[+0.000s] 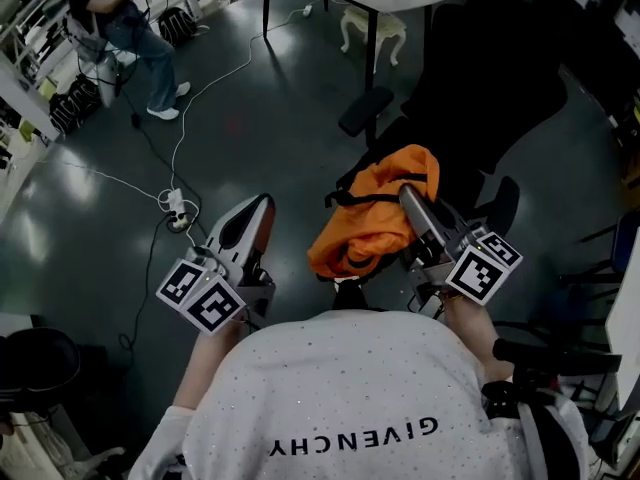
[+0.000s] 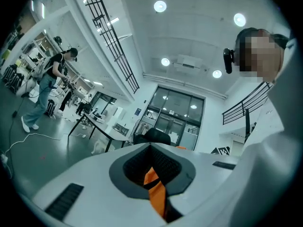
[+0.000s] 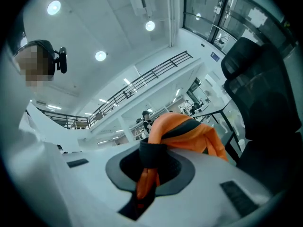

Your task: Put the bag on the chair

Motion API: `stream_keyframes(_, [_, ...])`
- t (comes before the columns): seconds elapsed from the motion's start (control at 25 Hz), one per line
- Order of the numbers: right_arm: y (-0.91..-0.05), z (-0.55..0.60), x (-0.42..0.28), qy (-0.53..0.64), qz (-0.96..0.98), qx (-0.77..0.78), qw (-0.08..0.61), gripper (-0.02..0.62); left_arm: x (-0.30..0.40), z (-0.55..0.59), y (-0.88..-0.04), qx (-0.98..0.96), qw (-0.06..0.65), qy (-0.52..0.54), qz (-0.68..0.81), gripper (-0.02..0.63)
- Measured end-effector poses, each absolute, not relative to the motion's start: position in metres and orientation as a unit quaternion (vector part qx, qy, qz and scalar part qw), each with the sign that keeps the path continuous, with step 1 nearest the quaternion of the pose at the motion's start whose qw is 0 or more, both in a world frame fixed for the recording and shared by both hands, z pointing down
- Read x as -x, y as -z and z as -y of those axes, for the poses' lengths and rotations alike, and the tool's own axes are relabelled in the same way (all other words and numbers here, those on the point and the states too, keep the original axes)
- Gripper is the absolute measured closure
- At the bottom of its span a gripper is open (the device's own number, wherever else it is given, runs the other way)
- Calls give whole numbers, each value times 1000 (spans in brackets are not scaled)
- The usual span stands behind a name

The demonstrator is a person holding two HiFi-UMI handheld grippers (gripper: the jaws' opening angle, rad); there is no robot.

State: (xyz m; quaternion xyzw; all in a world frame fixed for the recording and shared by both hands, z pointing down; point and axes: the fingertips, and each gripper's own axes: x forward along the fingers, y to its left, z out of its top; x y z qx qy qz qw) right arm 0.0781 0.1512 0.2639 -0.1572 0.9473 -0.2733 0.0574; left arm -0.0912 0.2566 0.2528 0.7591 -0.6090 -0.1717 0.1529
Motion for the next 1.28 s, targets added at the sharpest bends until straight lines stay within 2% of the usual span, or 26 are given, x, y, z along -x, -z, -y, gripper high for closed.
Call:
stream_keyframes(0.12, [-260, -120, -77, 278, -946, 153, 62, 568, 90, -231, -248, -761, 151, 167, 609, 604])
stream_keyframes(0.36, [-246, -68, -65, 284, -944, 157, 60, 568, 109, -192, -228, -746, 204, 213, 598, 604])
stream_keyframes(0.84, [-283, 62, -42, 309, -934, 169, 54, 568, 132, -65, -248, -736, 201, 172, 623, 604])
stream_keyframes(1.28, [-279, 86, -38, 312, -930, 187, 48, 568, 139, -40, -244, -735, 207, 184, 619, 604])
